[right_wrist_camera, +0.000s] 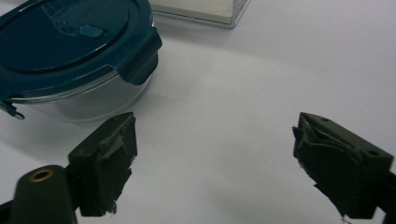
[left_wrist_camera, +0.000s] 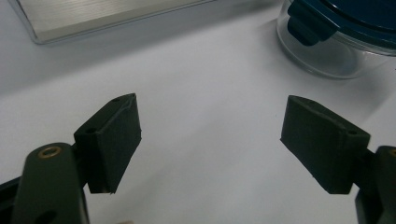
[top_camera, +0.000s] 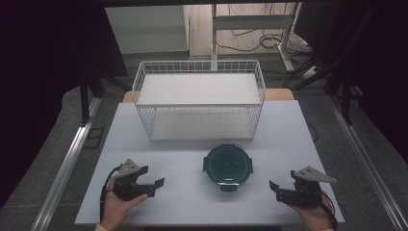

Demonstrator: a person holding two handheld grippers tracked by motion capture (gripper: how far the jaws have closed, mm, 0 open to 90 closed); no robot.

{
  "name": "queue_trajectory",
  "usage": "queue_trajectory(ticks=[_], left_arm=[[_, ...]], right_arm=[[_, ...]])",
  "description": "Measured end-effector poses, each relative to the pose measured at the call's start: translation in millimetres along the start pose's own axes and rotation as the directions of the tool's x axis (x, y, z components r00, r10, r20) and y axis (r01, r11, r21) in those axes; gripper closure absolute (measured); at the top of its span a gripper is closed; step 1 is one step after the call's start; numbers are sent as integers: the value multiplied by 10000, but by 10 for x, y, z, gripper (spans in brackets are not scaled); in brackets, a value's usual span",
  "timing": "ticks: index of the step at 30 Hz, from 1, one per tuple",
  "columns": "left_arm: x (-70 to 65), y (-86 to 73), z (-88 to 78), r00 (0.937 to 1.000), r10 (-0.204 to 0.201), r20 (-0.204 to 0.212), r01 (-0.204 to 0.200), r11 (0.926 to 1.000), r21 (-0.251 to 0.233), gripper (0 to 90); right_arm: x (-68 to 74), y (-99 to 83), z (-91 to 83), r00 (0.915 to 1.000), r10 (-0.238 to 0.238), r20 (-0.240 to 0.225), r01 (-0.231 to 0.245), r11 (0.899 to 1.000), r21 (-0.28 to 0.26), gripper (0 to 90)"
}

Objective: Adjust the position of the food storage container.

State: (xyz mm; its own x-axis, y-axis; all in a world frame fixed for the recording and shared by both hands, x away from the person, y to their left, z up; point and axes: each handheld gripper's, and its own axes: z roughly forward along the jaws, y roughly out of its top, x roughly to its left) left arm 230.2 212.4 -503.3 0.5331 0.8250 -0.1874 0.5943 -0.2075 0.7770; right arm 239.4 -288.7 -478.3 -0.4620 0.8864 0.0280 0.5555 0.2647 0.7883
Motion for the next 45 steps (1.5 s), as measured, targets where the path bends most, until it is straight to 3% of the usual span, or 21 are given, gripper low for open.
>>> queue_trajectory(ticks=[21,34,40,45], left_arm=[[25,-4,-39,10000,-57,-28,57,10000,-55,192],[28,0,-56,9999,-21,-125,19,9999,-111,192],[52,1,-61,10000,80,-58,-81,9999,-105,194],[68,-2,-68,10000,37,-29,-37,9999,-106,195]], right_arm=[[0,3,10,10000,-75,35,75,9998,204,201],[-4,20,6,9998,3,-209,2,9997,240,215],[20,141,-5,10000,-90,-15,91,9996,282,242],[42,265,-7,9996,-199,-183,205,9992,353,276]])
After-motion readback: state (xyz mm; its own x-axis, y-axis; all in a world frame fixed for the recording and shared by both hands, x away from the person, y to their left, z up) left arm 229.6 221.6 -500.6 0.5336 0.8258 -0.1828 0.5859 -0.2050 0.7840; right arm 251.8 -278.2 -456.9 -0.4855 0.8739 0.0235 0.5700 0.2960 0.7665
